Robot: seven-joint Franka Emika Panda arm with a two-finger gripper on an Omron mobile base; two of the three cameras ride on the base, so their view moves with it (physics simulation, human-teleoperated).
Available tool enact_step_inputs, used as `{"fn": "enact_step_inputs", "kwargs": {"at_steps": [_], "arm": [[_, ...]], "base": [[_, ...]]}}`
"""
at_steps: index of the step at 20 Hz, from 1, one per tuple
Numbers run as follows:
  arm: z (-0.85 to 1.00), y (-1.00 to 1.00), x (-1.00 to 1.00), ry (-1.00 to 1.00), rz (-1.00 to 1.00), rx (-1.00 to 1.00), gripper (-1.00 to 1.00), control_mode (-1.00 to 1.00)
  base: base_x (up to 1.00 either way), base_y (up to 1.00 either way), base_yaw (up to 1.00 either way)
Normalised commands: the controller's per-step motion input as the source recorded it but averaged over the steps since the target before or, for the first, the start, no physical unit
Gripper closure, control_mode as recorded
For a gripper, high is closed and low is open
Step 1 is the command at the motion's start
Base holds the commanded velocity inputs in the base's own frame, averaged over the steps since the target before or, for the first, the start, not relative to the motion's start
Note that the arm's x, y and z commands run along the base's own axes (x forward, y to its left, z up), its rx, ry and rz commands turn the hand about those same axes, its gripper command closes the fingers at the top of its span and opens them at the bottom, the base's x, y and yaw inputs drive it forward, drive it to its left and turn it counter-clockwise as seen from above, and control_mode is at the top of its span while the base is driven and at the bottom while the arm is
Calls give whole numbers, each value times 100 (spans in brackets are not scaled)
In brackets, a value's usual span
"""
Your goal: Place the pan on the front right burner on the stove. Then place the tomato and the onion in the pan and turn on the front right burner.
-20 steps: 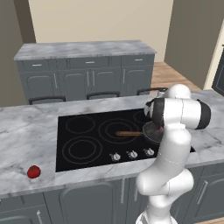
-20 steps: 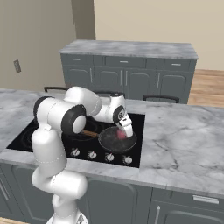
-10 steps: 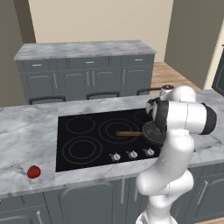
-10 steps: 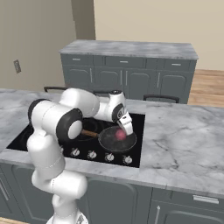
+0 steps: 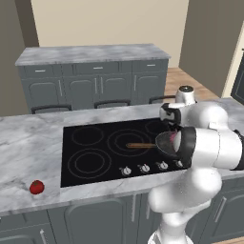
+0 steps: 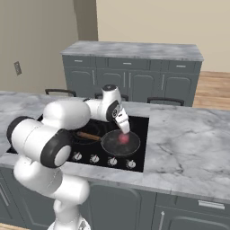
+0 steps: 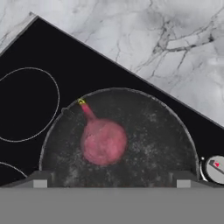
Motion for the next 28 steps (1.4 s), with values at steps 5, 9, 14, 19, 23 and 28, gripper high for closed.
{"fn": "enact_step_inputs", "kwargs": {"at_steps": [5, 9, 14, 19, 23, 28], "arm": [[31, 69, -52, 0, 11, 0, -100, -100], [26, 75, -58, 0, 20, -1, -100, -100], [23, 84, -62, 0, 26, -2, -100, -100], [30, 86, -52, 0, 26, -2, -100, -100], [38, 88, -42, 0, 27, 0, -100, -100], [37, 85, -41, 0, 27, -1, -100, -100]], "base": [[0, 0, 0], [0, 0, 0], [0, 0, 0], [0, 0, 0], [0, 0, 0], [0, 0, 0]]}}
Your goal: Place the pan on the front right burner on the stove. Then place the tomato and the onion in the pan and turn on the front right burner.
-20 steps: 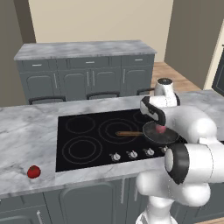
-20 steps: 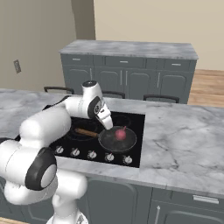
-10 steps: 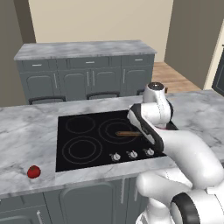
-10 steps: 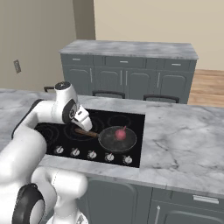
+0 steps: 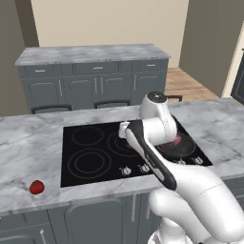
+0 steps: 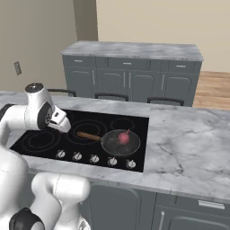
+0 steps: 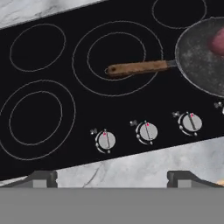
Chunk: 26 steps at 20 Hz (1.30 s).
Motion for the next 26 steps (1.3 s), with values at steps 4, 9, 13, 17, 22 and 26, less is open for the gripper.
{"fn": "enact_step_inputs", "kwargs": {"at_steps": [4, 9, 13, 17, 22, 26], "arm": [[14, 97, -31, 0, 26, -2, -100, -100], [0, 97, -25, 0, 22, -3, -100, -100], [0, 92, -10, 0, 18, -2, -100, -100], [0, 76, 0, 0, 15, -1, -100, -100], [0, 77, -8, 0, 15, 0, -100, -100], [0, 75, -22, 0, 13, -2, -100, -100]], "base": [[0, 0, 0], [0, 0, 0], [0, 0, 0], [0, 0, 0], [0, 0, 0], [0, 0, 0]]}}
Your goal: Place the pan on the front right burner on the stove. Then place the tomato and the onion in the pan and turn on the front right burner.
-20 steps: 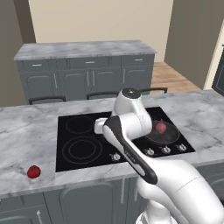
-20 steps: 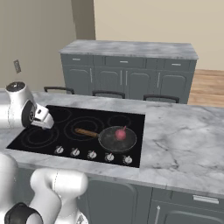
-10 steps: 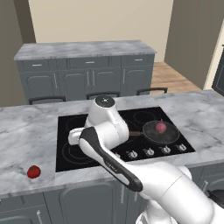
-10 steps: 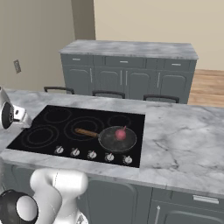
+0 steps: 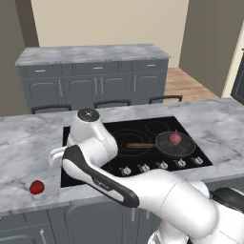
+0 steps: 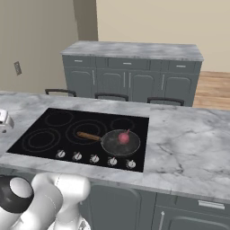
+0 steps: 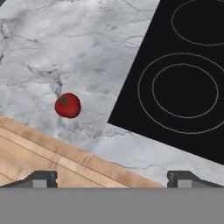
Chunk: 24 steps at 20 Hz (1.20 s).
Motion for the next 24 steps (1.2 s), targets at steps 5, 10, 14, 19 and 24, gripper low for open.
{"fn": "enact_step_inputs", "kwargs": {"at_steps": [5, 10, 14, 19, 24], "arm": [[-1, 61, -21, 0, 10, -3, -100, -100], [-18, 24, -3, 0, 4, -3, -100, -100], [-28, 13, 0, 0, 2, -2, -100, -100], [-32, 19, 0, 0, 2, 0, -100, -100], [-29, 16, 12, 0, 2, 0, -100, -100]], "base": [[0, 0, 0], [0, 0, 0], [0, 0, 0], [0, 0, 0], [0, 0, 0]]}}
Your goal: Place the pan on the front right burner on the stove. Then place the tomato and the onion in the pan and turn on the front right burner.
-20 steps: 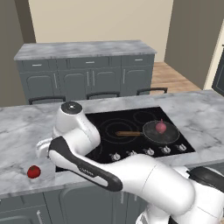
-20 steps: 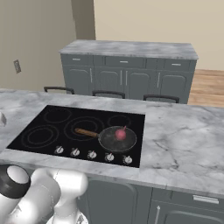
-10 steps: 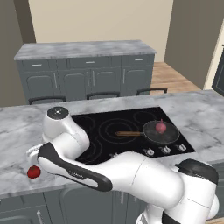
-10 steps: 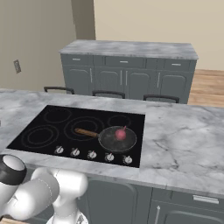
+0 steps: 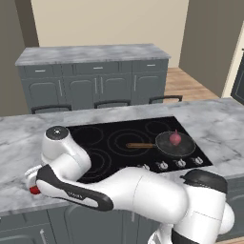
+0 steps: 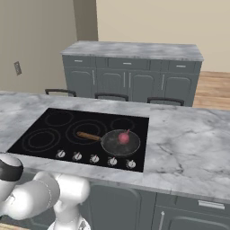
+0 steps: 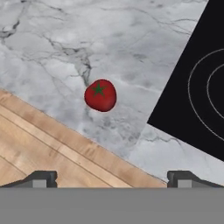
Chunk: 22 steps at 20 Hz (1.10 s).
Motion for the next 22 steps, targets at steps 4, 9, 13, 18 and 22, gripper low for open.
{"fn": "enact_step_inputs", "kwargs": {"at_steps": [4, 9, 13, 18, 22], "arm": [[-29, 19, 30, 0, 1, 0, -100, -100], [-28, 34, 34, 0, 0, 0, -100, -100], [-26, 31, 32, 0, 0, 0, -100, -100], [-29, 21, 25, 0, 0, -1, -100, -100], [-30, 18, 16, 0, 0, 0, -100, -100]], "base": [[0, 0, 0], [0, 0, 0], [0, 0, 0], [0, 0, 0], [0, 0, 0]]}}
